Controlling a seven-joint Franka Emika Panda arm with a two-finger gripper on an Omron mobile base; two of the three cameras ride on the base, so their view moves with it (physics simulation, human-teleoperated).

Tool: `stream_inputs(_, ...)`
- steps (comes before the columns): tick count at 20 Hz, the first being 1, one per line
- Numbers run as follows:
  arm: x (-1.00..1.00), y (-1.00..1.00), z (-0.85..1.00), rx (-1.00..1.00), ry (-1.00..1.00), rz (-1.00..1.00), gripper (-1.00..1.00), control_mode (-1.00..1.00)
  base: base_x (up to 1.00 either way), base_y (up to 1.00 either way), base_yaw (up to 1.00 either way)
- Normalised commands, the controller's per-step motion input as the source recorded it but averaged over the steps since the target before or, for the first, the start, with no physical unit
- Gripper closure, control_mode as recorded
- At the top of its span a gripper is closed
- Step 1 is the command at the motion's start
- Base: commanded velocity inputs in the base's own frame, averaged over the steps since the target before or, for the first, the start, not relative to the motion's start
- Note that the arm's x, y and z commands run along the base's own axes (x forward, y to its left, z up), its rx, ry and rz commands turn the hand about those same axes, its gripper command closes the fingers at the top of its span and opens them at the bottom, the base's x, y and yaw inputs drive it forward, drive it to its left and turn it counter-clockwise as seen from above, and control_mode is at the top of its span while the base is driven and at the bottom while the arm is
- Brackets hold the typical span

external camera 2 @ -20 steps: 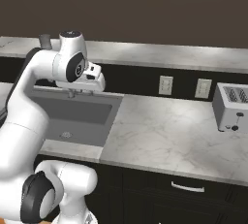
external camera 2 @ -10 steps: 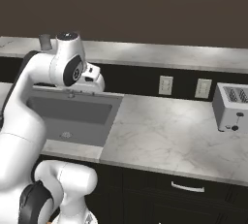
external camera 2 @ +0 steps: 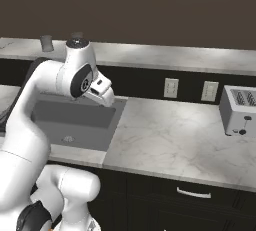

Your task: Take the tongs from the drawer on the right and place them on the dining counter next to the tray containing the kebab skewer.

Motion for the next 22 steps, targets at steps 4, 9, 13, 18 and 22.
stream_inputs(4, -0.26, -0.49, -0.04, 0.21, -0.01, -0.26, -1.00, -1.00, 0.00, 0.00, 0.00)
stream_inputs(9, -0.38, -0.46, -0.14, 0.13, -0.13, -0.14, -1.00, -1.00, 0.00, 0.00, 0.00)
stream_inputs(13, -0.35, -0.43, -0.16, 0.12, -0.17, -0.18, -1.00, -1.00, 0.00, 0.00, 0.00)
stream_inputs(18, -0.32, -0.37, -0.20, 0.04, -0.19, -0.16, -1.00, -1.00, 0.00, 0.00, 0.00)
stream_inputs(22, -0.29, -0.34, -0.23, 0.00, -0.13, -0.17, -1.00, -1.00, 0.00, 0.00, 0.00)
